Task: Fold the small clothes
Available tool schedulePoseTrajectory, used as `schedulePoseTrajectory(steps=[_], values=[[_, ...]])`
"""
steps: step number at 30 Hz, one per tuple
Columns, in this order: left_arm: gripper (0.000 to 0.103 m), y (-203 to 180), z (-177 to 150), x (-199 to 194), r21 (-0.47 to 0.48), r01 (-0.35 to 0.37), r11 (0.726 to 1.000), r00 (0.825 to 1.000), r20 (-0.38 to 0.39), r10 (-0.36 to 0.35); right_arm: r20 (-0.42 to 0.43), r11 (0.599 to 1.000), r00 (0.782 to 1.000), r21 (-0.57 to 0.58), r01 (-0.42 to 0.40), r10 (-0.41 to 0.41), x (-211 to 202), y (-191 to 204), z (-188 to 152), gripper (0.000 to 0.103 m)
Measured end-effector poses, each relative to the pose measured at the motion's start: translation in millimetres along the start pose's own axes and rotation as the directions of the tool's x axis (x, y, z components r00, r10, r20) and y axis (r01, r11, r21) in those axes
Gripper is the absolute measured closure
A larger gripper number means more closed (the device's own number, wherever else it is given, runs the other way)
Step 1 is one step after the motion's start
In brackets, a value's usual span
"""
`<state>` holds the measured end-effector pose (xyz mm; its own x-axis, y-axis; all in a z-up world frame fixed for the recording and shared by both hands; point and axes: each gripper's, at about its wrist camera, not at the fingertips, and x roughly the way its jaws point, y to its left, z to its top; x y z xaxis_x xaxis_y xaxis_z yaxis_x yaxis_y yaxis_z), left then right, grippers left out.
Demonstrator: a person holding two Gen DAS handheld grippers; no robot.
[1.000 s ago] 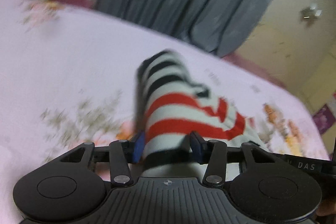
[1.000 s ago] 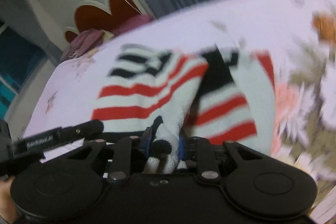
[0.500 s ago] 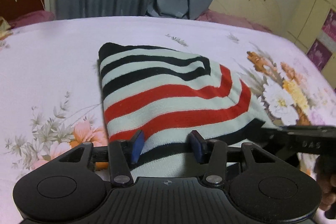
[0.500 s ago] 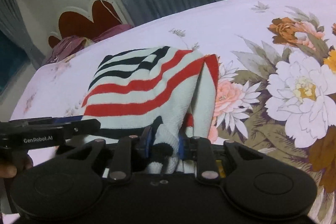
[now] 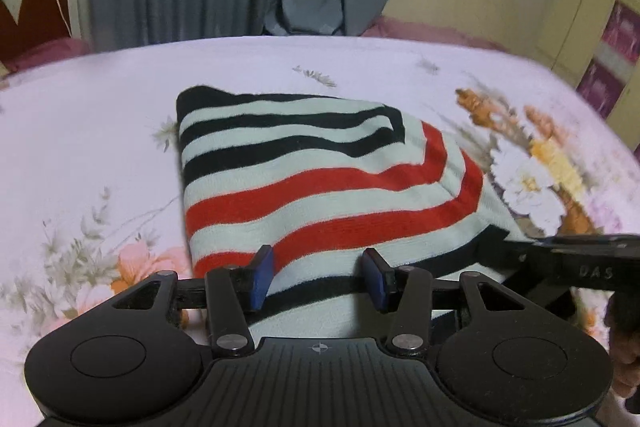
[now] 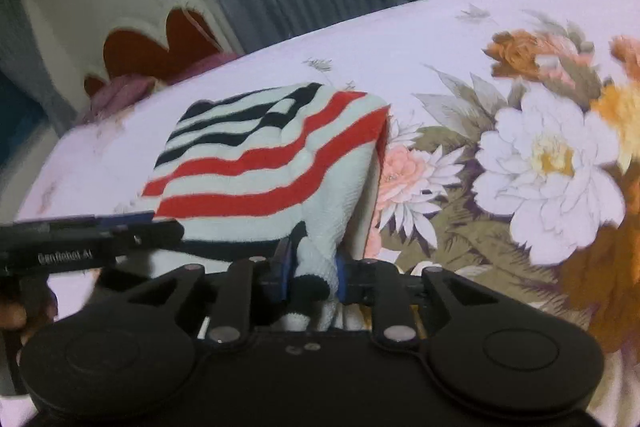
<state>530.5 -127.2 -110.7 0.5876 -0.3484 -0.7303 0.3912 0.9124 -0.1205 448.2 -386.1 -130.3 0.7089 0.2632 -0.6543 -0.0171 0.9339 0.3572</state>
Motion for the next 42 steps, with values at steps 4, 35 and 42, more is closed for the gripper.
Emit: schedulePoseTrajectory(steps=[4,35,42], values=[[0.056,6,4,-7,-0.024,0.014,1.000,1.000,-0.007,-0.015,-0.008,0.999,1.000,-0.023,0.028,-0.028,-2,7,9,0.063],[0.055,8,48,55,0.087,-0.079,0.993,0.997,-0.018,0.081,0.009,0.990,0.995,-0.093,0.102,-0.102,70,-3,64,0.094],[0.055,3,54,42,0.098,-0.093,0.991,0.995,-0.030,0.096,-0.013,0.979,0.988,-0.137,0.154,-0.157,65,8,70,0.080]])
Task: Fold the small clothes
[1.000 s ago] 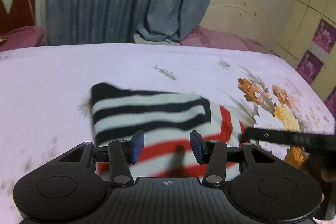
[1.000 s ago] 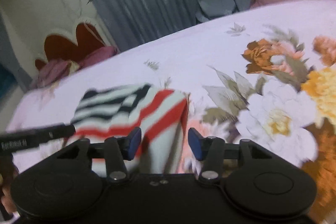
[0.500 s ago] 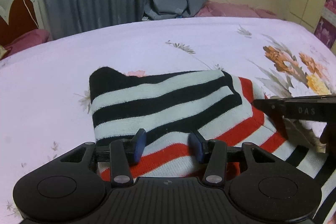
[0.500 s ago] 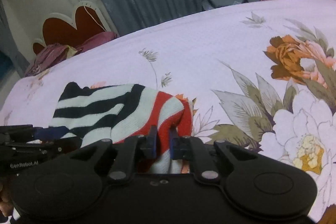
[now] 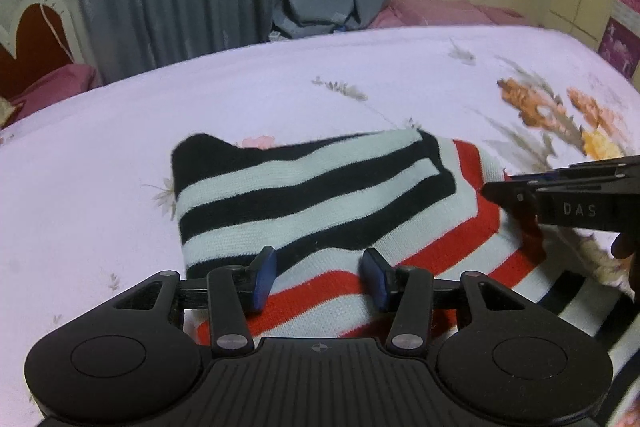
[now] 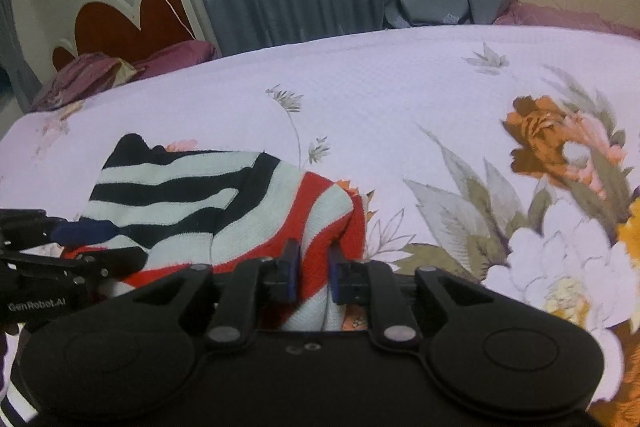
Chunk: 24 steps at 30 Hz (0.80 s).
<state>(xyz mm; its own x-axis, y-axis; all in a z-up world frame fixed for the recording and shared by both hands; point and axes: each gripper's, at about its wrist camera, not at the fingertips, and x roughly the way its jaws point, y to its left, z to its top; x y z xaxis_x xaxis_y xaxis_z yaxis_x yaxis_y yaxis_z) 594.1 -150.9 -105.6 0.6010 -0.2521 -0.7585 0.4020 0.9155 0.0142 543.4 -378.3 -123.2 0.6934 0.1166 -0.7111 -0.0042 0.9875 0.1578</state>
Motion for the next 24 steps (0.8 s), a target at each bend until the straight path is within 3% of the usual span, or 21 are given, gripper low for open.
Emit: schedulePoseTrajectory(steps=[2,3,7,10,11,18,24], values=[[0.055,-4,-5,-23,0.022,0.003,1.000,0.999,0.045,-0.004,0.040,0.999,0.999,-0.028,0.037,-0.036,-18,5,0,0.065],[0.055,-7,-11,-36,0.038,0.001,0.999,0.997,0.072,-0.004,0.067,0.999,0.997,-0.037,0.031,-0.029,-29,5,-1,0.065],[0.055,-11,-41,-67,0.010,0.047,0.999,0.995,0.091,-0.048,0.090,0.997,0.995,-0.074,-0.038,0.044,-68,10,-19,0.083],[0.055,-14,-65,-68,0.017,0.044,0.999,0.997,0.064,-0.045,0.023,0.989,0.997,-0.127,-0.070,0.074,-69,20,-41,0.088],[0.055,-14,-71,-66,0.019,0.038,0.999,0.997,0.063,-0.039,-0.018,0.987,0.999,-0.152,-0.050,0.048,-61,21,-50,0.088],[0.052,-10,-73,-66,-0.027,0.030,0.999,0.998,0.058,-0.028,-0.029,0.987,0.999,-0.159,-0.037,0.033,-53,19,-53,0.088],[0.052,-9,-89,-111,-0.060,0.037,0.998,0.995,0.091,-0.032,0.027,0.982,0.994,-0.163,-0.097,0.102,-106,22,-64,0.087]])
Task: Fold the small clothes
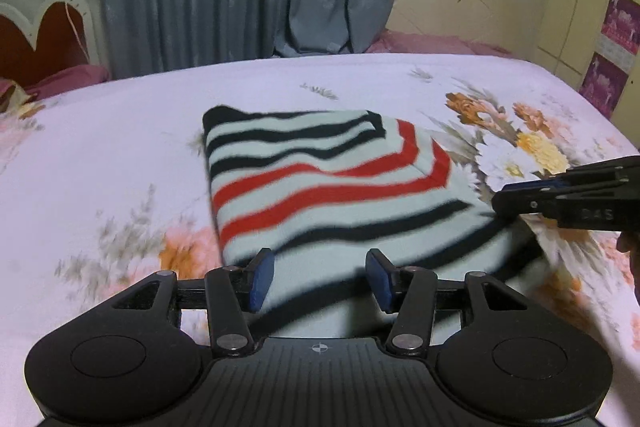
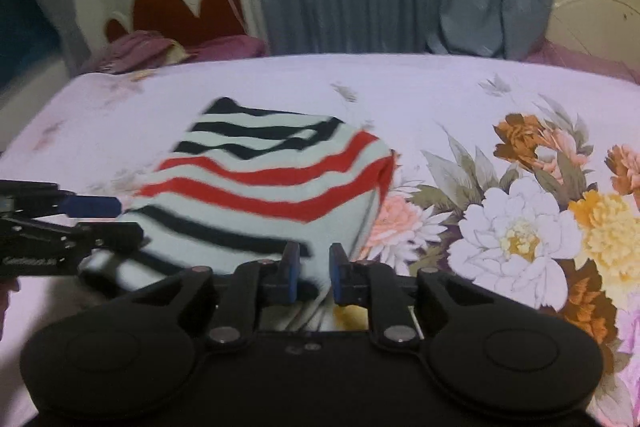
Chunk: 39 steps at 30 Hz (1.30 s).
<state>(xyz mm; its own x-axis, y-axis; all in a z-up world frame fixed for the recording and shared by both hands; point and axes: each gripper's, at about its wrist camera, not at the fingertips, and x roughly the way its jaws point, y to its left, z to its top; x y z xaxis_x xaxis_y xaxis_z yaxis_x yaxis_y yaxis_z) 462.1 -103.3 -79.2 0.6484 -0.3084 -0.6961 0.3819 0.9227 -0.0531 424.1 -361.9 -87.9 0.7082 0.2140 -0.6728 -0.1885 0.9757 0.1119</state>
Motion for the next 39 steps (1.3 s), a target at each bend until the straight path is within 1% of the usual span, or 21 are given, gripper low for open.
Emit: schedulePoseTrajectory(steps=[3,6,8,10,13,16,18,19,20,22,24,25,26,27,28,29,30,31,33,36,39], values=[[0.052,-3,-16,-7,-0.005,-0.012,1.000,1.000,-0.028,0.012,-0.010,0.999,0.999,-0.035,-0.041,0.040,-13,11,-15,0.087],[0.052,-2,-35,4,-0.037,-0.043,0.998,0.996,-0.077,0.041,-0.085,0.997,0.996,-0.072,-0.024,0.018,-2,15,-33,0.088],[0.052,1,-44,8,-0.069,-0.051,0.996,0.996,-0.083,0.046,-0.130,0.998,0.991,-0.063,-0.024,0.016,11,15,-46,0.088],[0.052,2,-48,7,-0.089,-0.056,0.994,0.996,-0.078,0.049,-0.118,0.997,0.993,-0.077,-0.017,0.007,12,17,-52,0.088],[0.052,-1,-51,7,-0.078,-0.075,0.994,0.994,-0.083,0.068,-0.111,0.995,0.994,-0.095,-0.013,0.002,13,17,-54,0.088],[0.052,-4,-53,6,-0.073,-0.088,0.993,0.993,-0.085,0.082,-0.109,0.997,0.994,-0.077,-0.026,0.017,10,13,-56,0.087],[0.052,-5,-47,-1,-0.074,-0.099,0.992,0.993,-0.077,0.093,-0.113,0.998,0.993,-0.052,-0.035,0.029,4,9,-53,0.085],[0.052,-6,-44,-9,-0.070,-0.109,0.992,0.993,-0.044,0.106,-0.086,0.999,0.996,-0.044,-0.030,0.026,-4,8,-49,0.084],[0.052,-6,-42,-15,-0.067,-0.111,0.992,0.994,-0.016,0.110,-0.031,0.999,0.999,-0.035,-0.027,0.026,-17,8,-44,0.081],[0.052,-2,-38,-22,-0.087,-0.126,0.988,0.991,0.025,0.128,0.018,0.999,0.999,-0.029,-0.030,0.031,-28,9,-34,0.081],[0.052,5,-35,-21,-0.126,-0.117,0.985,0.991,0.044,0.124,0.030,0.999,0.999,-0.040,-0.021,0.022,-26,12,-25,0.083],[0.052,8,-34,-18,-0.144,-0.093,0.985,0.994,0.043,0.100,0.029,0.998,0.999,-0.060,-0.015,0.017,-22,15,-22,0.085],[0.052,9,-32,-13,-0.152,-0.078,0.985,0.996,0.030,0.084,0.026,0.995,0.999,-0.095,-0.016,0.019,-18,22,-18,0.086],[0.052,8,-32,-5,-0.152,-0.064,0.986,0.998,0.005,0.065,0.024,0.992,0.999,-0.125,-0.029,0.033,-14,27,-16,0.087],[0.052,5,-33,5,-0.146,-0.047,0.988,0.999,-0.033,0.042,0.010,0.987,0.999,-0.156,-0.039,0.041,-8,33,-15,0.090],[0.052,-2,-34,13,-0.120,-0.053,0.991,0.997,-0.068,0.045,-0.021,0.984,0.999,-0.177,-0.029,0.026,0,34,-15,0.093],[0.052,-11,-34,18,-0.067,-0.073,0.995,0.994,-0.083,0.067,-0.081,0.978,0.996,-0.210,0.009,-0.027,13,34,-18,0.100],[0.052,-19,-33,20,-0.023,-0.094,0.995,0.991,-0.093,0.092,-0.110,0.973,0.992,-0.228,0.035,-0.061,22,31,-22,0.103],[0.052,-21,-31,20,-0.022,-0.104,0.994,0.990,-0.097,0.102,-0.115,0.985,0.993,-0.171,0.003,-0.023,20,20,-21,0.103],[0.052,-18,-31,17,-0.033,-0.101,0.994,0.990,-0.098,0.097,-0.126,0.981,0.992,-0.193,0.007,-0.032,21,24,-16,0.103],[0.051,-17,-29,9,-0.028,-0.122,0.992,0.989,-0.088,0.119,-0.129,0.981,0.991,-0.192,0.009,-0.034,20,25,-16,0.103]])
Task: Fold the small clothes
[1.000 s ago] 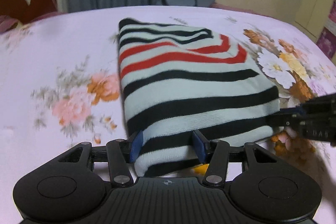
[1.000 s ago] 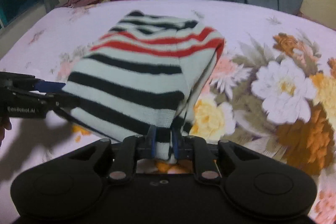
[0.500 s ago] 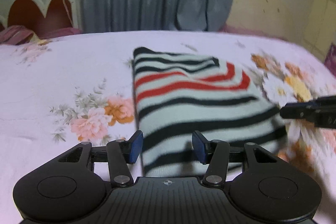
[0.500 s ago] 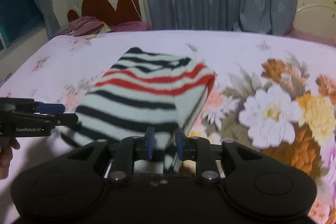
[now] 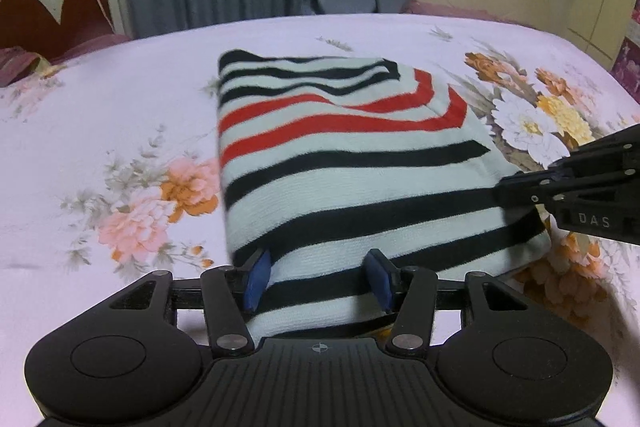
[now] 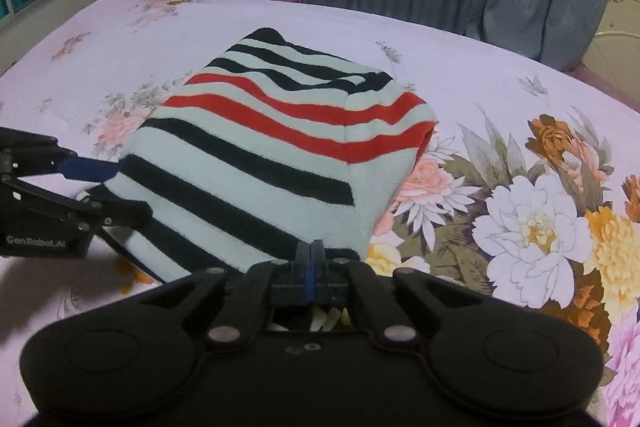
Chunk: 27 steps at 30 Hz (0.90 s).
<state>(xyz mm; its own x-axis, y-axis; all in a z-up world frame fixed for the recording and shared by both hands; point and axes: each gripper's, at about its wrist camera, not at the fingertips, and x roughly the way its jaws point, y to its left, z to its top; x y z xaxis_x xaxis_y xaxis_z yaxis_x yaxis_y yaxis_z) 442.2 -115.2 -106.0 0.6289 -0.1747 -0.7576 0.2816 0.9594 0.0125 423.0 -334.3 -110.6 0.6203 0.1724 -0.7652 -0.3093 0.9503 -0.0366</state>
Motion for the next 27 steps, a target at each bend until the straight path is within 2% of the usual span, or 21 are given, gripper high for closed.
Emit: schedulePoseTrajectory(steps=[1,2,3,4,5,6,8,10,12,14,19,22,25,27], values=[[0.046,2,1,-3,-0.002,-0.016,1.000,1.000,0.010,0.016,0.012,1.000,1.000,0.008,-0.004,0.004,-4,0,1,0.098],[0.027,5,2,-7,-0.004,-0.041,0.999,0.999,0.026,0.041,0.052,0.999,0.998,0.037,-0.023,0.021,-13,-4,2,0.082],[0.018,8,3,-10,-0.010,-0.067,0.998,0.997,0.049,0.068,0.092,0.996,0.995,0.071,-0.045,0.039,-20,-8,2,0.068],[0.009,14,4,-12,-0.025,-0.084,0.996,0.993,0.075,0.086,0.121,0.994,0.992,0.104,-0.046,0.033,-25,-12,3,0.038],[0.008,19,6,-12,-0.041,-0.083,0.996,0.993,0.078,0.086,0.149,0.990,0.989,0.135,-0.038,0.017,-28,-19,3,0.034],[0.008,26,10,-9,-0.065,-0.072,0.995,0.995,0.064,0.076,0.160,0.988,0.987,0.152,-0.027,0.002,-27,-25,3,0.037],[0.008,41,17,-3,-0.125,-0.028,0.992,0.998,0.052,0.035,0.129,0.981,0.991,0.195,0.003,-0.028,-18,-39,3,0.044],[0.008,56,24,7,-0.197,0.017,0.980,0.999,0.043,-0.009,0.135,0.962,0.991,0.268,-0.056,0.019,-12,-54,2,0.046],[0.009,68,28,18,-0.264,0.052,0.963,0.998,0.032,-0.045,0.157,0.897,0.981,0.408,-0.173,0.118,-3,-78,-2,0.048],[0.009,76,31,28,-0.316,0.080,0.945,0.997,0.028,-0.075,0.177,0.842,0.971,0.489,-0.227,0.159,4,-93,-5,0.048],[0.009,83,35,49,-0.355,0.144,0.924,0.989,0.015,-0.148,0.136,0.764,0.960,0.583,-0.276,0.244,35,-110,-9,0.048],[0.009,83,36,56,-0.359,0.190,0.914,0.979,0.003,-0.202,0.139,0.715,0.949,0.629,-0.306,0.284,46,-116,-19,0.044],[0.009,81,35,66,-0.351,0.209,0.912,0.973,-0.017,-0.230,0.159,0.697,0.938,0.633,-0.337,0.309,50,-116,-22,0.038],[0.009,80,33,73,-0.373,0.225,0.900,0.968,-0.022,-0.251,0.150,0.709,0.936,0.617,-0.341,0.319,55,-114,-15,0.035]])
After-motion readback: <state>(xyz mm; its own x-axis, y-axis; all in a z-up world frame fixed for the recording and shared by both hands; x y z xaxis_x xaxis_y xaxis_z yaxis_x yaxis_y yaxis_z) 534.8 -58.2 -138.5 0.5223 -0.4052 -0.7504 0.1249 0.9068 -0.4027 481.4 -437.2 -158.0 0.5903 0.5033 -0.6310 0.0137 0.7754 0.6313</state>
